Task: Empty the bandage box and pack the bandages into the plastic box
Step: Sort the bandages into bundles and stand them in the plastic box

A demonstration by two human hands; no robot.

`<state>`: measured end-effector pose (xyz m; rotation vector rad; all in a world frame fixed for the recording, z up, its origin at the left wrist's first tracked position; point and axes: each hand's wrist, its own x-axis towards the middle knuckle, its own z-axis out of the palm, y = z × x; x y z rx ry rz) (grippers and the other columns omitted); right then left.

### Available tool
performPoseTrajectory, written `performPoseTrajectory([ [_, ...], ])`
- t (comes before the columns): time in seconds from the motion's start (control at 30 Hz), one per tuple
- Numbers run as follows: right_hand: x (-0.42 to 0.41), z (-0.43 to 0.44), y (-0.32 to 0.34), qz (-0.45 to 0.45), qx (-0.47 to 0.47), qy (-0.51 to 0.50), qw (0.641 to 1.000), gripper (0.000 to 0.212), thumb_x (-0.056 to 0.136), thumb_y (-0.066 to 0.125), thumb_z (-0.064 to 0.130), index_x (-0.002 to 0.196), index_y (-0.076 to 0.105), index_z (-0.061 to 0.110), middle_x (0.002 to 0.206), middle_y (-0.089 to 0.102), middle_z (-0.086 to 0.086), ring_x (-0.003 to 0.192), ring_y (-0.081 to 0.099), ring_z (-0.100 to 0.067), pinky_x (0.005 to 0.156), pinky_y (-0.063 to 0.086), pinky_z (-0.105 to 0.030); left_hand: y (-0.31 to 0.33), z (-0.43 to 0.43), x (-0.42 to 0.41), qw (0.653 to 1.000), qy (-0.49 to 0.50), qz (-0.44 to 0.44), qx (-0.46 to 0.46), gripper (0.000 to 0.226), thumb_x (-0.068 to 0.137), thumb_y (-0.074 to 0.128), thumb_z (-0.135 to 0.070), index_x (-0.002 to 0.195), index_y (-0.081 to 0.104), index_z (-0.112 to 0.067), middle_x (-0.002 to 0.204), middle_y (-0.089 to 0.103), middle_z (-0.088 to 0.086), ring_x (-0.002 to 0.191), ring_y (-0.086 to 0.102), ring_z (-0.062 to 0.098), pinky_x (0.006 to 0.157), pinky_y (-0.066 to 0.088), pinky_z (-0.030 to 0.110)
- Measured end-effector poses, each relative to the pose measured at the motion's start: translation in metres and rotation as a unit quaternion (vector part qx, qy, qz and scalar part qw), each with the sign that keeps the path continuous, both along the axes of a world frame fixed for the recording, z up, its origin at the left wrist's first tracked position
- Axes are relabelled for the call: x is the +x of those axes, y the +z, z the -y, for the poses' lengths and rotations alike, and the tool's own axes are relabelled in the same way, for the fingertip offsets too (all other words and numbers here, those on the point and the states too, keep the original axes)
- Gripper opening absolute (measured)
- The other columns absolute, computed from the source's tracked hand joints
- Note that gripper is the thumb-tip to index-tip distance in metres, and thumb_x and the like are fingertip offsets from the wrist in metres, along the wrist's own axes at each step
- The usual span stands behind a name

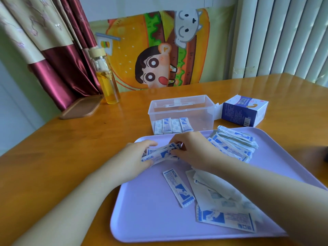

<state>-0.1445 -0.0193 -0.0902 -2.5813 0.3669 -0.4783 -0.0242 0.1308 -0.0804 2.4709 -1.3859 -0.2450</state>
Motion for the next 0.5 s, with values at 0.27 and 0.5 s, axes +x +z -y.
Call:
performPoseTrajectory([
  [0.27,-0.004,-0.010,0.000,-0.107,-0.130,0.005,0.986,0.048,0.091,0.053,0.031,0.135,0.036,0.031,0.102,0.060,0.003,0.083,0.054,-0.020,0.065,0.047,-0.033,-0.014,-0.014,-0.008,0.996,0.004,0.054,-0.077,0.043,0.094,0.054,-0.020,0.135,0.045,-0.030,0.133,0.050,-0.012,0.106,0.052,0.008,0.083,0.039,0.018],
  [0.5,-0.004,-0.006,-0.005,-0.083,-0.182,0.027,0.979,0.074,0.094,0.052,0.034,0.149,0.002,0.034,0.121,0.050,-0.001,0.087,0.054,-0.021,0.064,0.048,-0.036,-0.021,-0.013,-0.015,0.997,-0.016,0.040,-0.067,0.056,0.099,0.043,-0.016,0.148,0.020,-0.030,0.149,0.029,-0.012,0.131,0.036,0.006,0.094,0.027,0.012],
])
